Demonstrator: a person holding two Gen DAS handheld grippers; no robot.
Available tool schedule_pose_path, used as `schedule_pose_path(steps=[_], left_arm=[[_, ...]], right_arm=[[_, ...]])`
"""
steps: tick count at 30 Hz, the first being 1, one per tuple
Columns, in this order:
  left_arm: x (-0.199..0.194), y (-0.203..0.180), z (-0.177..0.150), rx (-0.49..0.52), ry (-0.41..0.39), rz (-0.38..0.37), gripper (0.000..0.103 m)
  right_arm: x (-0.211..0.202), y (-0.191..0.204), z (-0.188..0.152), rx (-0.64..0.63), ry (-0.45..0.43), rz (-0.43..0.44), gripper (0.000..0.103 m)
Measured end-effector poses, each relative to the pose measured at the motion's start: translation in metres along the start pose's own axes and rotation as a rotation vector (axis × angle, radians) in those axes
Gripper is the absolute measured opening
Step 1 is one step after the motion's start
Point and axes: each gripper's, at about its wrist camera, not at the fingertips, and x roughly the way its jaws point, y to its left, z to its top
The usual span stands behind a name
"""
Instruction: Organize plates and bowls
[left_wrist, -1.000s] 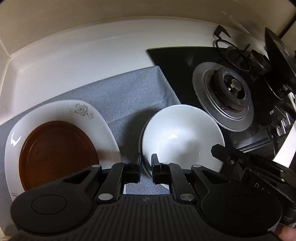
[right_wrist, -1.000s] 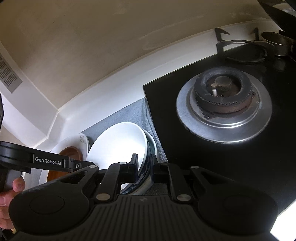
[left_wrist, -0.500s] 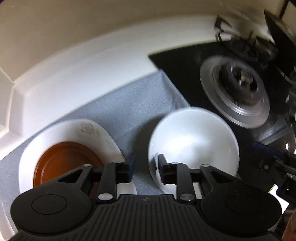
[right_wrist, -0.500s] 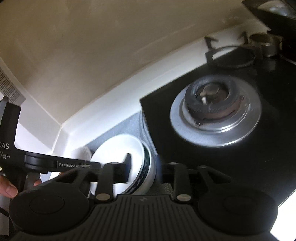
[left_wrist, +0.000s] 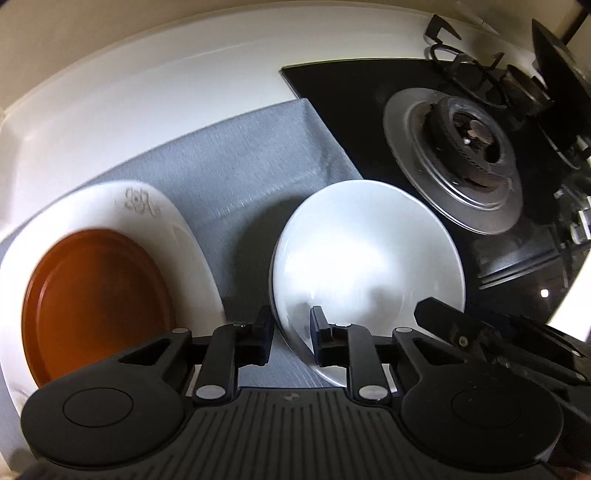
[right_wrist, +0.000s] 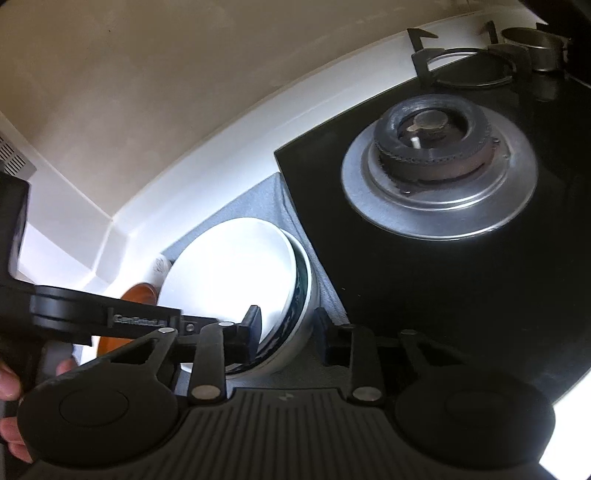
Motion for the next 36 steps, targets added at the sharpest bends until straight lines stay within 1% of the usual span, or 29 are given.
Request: schedule_pose_path(steps=[3, 5, 8, 9, 10, 11, 14, 15, 17, 19, 23, 30, 32, 36], left_arm=[[0.005, 0.001, -0.006, -0.017, 0.026, -0.015, 0.025], [0.006, 0.002, -0.007, -0.032, 0.02, -0.018, 0.025], [0.006, -0.001, -0.005, -0.039, 0.027, -0.001, 0.025], [0.005, -0.002, -0.006, -0.041, 0.027, 0.005, 0.025], [0.004, -0.002, -0.006, -0.042, 0.026, 0.008, 0.026], [0.002, -0.003, -0.007, -0.044, 0.024, 0.006, 0.026], [-0.003, 0.003, -0.008, -0.074, 0.037, -0.029, 0.027], [-0.004, 0.005, -0.008, -0.092, 0.044, -0.043, 0.027], [-0.007, 0.006, -0.01, -0.1, 0.046, -0.043, 0.027], [-0.013, 0.006, -0.012, -0.098, 0.039, -0.031, 0.027], [-0.028, 0.009, -0.014, -0.121, 0.03, -0.033, 0.027], [-0.063, 0.017, -0.017, -0.146, -0.017, -0.026, 0.027], [-0.074, 0.024, -0.02, -0.17, -0.023, -0.03, 0.027], [-0.098, 0.049, -0.032, -0.25, -0.034, -0.052, 0.027]], right_arm=[[-0.003, -0.005, -0.003, 0.016, 0.009, 0.012, 0.032], [-0.001, -0.005, -0.001, 0.024, 0.009, 0.015, 0.034], [0.003, -0.002, 0.001, 0.017, 0.008, -0.001, 0.038], [0.004, 0.0, 0.001, 0.002, 0.006, -0.011, 0.037], [0.004, 0.001, 0.001, -0.013, 0.004, -0.023, 0.033], [0.004, 0.0, 0.001, -0.009, 0.003, -0.028, 0.031], [-0.003, -0.007, 0.001, 0.049, -0.003, -0.003, 0.029], [-0.005, -0.005, 0.0, 0.038, -0.009, -0.011, 0.029], [-0.01, 0.003, -0.003, 0.009, -0.017, -0.026, 0.029], [-0.015, 0.008, -0.003, 0.004, -0.023, -0.02, 0.028], [-0.023, 0.013, 0.0, 0.019, -0.026, 0.002, 0.028], [-0.041, 0.041, 0.014, -0.033, -0.049, 0.03, 0.028], [-0.045, 0.052, 0.018, -0.051, -0.052, 0.045, 0.028], [-0.054, 0.077, 0.02, -0.086, -0.047, 0.092, 0.029]])
